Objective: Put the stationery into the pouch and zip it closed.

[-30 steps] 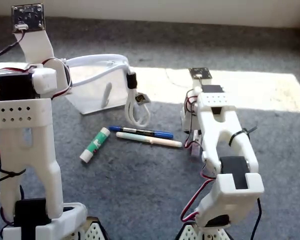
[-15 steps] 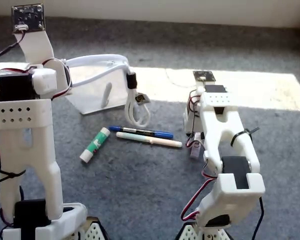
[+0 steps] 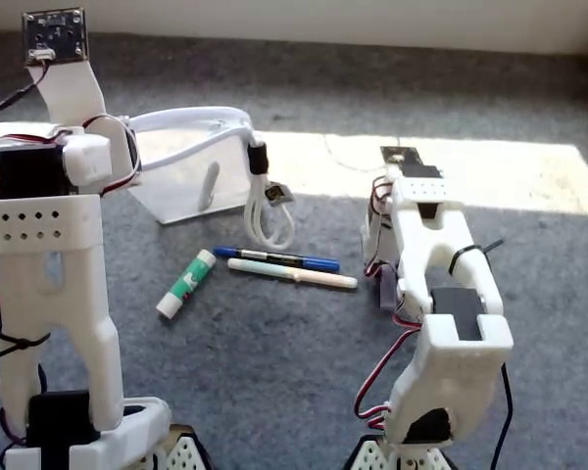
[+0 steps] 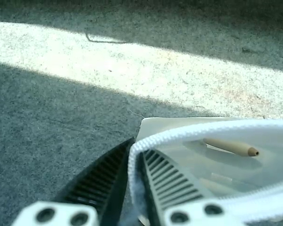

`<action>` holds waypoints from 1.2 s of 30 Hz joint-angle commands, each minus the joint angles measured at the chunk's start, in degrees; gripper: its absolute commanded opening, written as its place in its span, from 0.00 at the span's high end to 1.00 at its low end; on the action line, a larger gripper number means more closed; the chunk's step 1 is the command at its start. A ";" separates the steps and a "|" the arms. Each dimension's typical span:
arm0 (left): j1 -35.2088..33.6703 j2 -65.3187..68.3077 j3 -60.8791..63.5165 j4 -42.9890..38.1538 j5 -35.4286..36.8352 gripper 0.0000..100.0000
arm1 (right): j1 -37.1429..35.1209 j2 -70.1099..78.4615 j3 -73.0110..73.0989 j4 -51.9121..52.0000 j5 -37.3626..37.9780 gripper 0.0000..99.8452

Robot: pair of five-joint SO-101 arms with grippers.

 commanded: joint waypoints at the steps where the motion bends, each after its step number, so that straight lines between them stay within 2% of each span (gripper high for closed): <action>1: -1.01 0.66 1.36 -0.53 -0.62 0.99 | 0.40 -0.31 -3.65 0.57 -0.44 0.90; 5: -1.01 0.75 1.36 -0.53 -0.62 0.99 | 0.31 -0.13 -3.65 0.66 -0.44 0.90; 9: -1.01 0.75 1.36 -0.53 -0.62 0.99 | 0.31 -0.22 -3.91 0.66 -0.09 1.00; 15: -1.01 0.75 1.36 -0.53 -0.62 0.99 | 0.31 -1.36 -4.00 2.95 0.00 0.99; 20: -0.84 0.75 1.36 -0.53 -0.62 0.99 | 0.13 -10.86 -3.30 3.82 -0.09 0.99; 24: -0.75 0.75 1.36 -0.53 -0.62 0.99 | -0.31 -19.30 3.38 0.92 0.00 0.99; 30: -0.66 0.75 1.36 -0.53 -0.62 0.99 | -5.58 -32.48 12.09 -3.65 0.00 0.99; 36: -0.66 0.75 1.36 -0.53 -0.62 0.99 | -12.00 -43.74 13.32 -4.35 -0.26 0.99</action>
